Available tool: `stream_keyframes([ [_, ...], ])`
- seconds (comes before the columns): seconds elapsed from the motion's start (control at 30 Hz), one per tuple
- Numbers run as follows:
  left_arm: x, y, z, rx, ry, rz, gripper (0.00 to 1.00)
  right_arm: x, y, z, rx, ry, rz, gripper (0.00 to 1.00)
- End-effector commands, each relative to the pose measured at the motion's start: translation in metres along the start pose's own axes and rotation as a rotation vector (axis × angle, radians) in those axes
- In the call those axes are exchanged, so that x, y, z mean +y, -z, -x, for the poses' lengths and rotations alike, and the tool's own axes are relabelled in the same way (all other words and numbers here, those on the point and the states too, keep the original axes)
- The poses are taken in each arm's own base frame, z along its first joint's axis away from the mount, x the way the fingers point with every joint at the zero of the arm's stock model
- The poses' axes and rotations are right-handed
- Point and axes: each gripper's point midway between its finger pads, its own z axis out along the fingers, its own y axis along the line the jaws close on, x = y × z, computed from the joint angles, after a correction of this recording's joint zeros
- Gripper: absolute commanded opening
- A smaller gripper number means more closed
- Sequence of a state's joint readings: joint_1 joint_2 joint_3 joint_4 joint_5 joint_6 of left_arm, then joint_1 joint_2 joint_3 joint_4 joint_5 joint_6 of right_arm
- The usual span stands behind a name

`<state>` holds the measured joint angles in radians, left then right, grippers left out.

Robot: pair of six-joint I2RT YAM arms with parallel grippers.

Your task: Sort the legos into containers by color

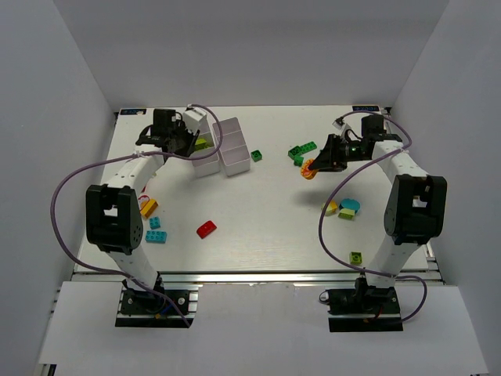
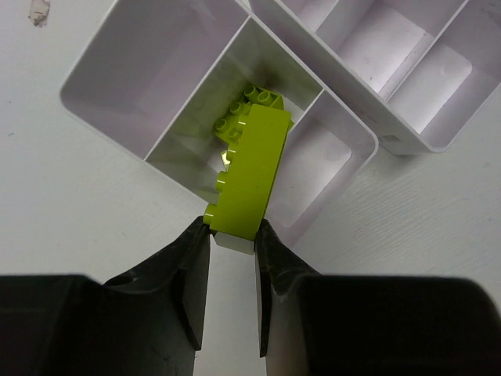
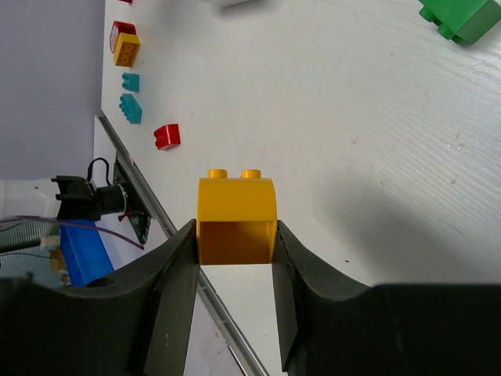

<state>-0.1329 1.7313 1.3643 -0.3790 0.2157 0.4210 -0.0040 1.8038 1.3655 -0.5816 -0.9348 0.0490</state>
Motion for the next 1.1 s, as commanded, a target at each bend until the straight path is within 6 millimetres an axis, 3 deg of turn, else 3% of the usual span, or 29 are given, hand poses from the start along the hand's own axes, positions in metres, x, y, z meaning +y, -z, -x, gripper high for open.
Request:
stream_keyframes([
  [0.0, 0.006, 0.002, 0.024, -0.066, -0.046, 0.001, 0.0, 0.004, 0.003, 0.002, -0.003, 0.038, -0.003, 0.0],
  [0.27, 0.017, -0.003, 0.033, -0.112, -0.015, 0.063, 0.0, 0.003, 0.002, 0.004, -0.001, 0.036, 0.008, 0.0],
  [0.4, 0.018, -0.009, 0.026, -0.094, -0.004, 0.068, 0.04, 0.003, 0.001, 0.006, 0.0, 0.035, 0.012, 0.0],
  [0.47, 0.017, -0.01, 0.026, -0.094, 0.006, 0.068, 0.1, 0.003, 0.001, 0.008, -0.003, 0.045, 0.011, 0.0],
  [0.5, 0.016, -0.012, 0.023, -0.09, 0.017, 0.066, 0.18, 0.003, 0.001, 0.009, -0.003, 0.05, 0.011, 0.0],
  [0.7, 0.015, -0.015, 0.018, -0.084, 0.041, 0.073, 0.34, 0.005, 0.003, 0.02, -0.011, 0.103, 0.008, 0.0],
  [0.73, 0.015, -0.015, 0.018, -0.083, 0.045, 0.073, 0.38, 0.005, 0.003, 0.021, -0.013, 0.109, 0.008, 0.0],
  [0.77, 0.015, -0.016, 0.018, -0.084, 0.045, 0.073, 0.49, 0.005, 0.003, 0.022, -0.011, 0.109, 0.007, 0.0],
  [0.9, 0.016, -0.014, 0.021, -0.094, 0.059, 0.078, 0.55, 0.017, -0.007, 0.025, 0.007, 0.166, 0.022, 0.0],
  [0.97, 0.014, -0.012, 0.025, -0.108, 0.064, 0.077, 0.64, 0.02, -0.009, 0.025, 0.017, 0.184, 0.021, 0.0],
  [1.07, 0.014, -0.004, 0.035, -0.14, 0.088, 0.085, 0.65, 0.034, -0.015, 0.032, 0.036, 0.271, 0.036, 0.0],
])
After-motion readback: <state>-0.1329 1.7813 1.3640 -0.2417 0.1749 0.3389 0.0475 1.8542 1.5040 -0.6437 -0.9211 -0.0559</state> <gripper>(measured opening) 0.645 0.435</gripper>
